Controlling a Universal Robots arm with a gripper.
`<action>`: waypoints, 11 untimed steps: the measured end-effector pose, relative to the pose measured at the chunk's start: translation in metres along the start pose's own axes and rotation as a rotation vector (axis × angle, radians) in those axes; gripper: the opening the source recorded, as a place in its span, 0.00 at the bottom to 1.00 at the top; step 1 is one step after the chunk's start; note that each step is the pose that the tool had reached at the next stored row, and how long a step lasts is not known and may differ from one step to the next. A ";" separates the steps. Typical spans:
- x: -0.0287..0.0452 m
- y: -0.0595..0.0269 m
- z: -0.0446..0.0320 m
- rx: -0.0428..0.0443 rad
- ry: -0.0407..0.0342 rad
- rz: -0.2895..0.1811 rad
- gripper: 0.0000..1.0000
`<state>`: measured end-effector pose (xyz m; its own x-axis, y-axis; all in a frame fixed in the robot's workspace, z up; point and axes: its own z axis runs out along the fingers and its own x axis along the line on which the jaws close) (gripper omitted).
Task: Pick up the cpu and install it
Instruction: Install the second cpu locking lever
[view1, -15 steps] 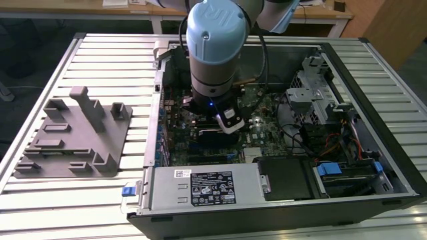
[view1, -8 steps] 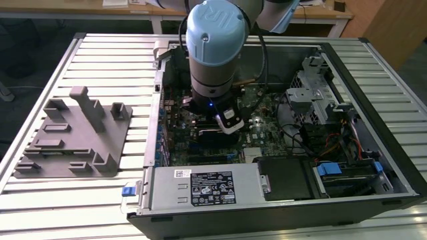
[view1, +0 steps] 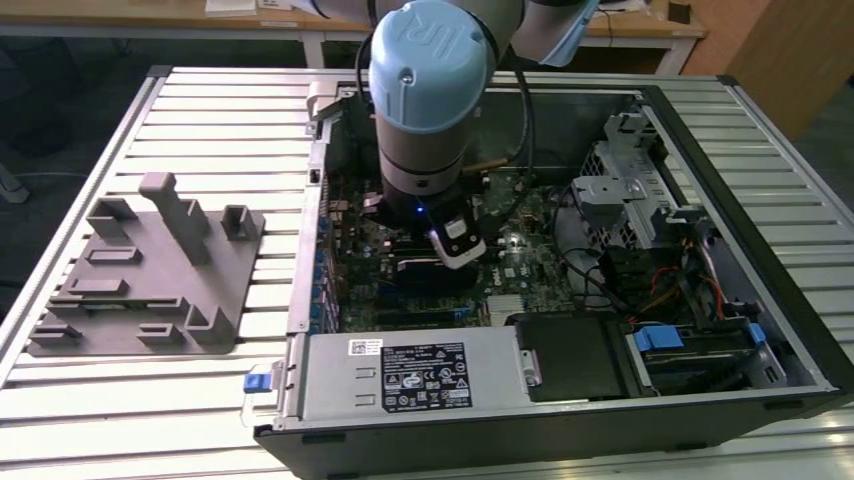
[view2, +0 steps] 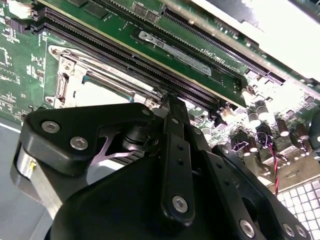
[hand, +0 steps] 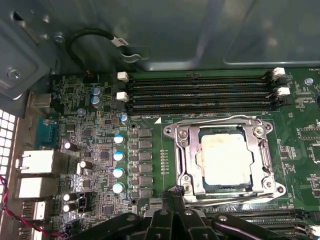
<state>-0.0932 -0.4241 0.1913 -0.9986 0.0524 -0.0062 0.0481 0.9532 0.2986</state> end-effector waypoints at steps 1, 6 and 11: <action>0.0002 0.0002 0.0003 -0.0002 -0.0001 0.000 0.11; 0.0010 0.0012 0.0017 -0.0003 -0.0002 0.000 0.11; 0.0018 0.0023 0.0033 -0.0001 -0.0001 0.000 0.11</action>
<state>-0.0948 -0.4208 0.1887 -0.9986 0.0523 -0.0063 0.0480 0.9531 0.2987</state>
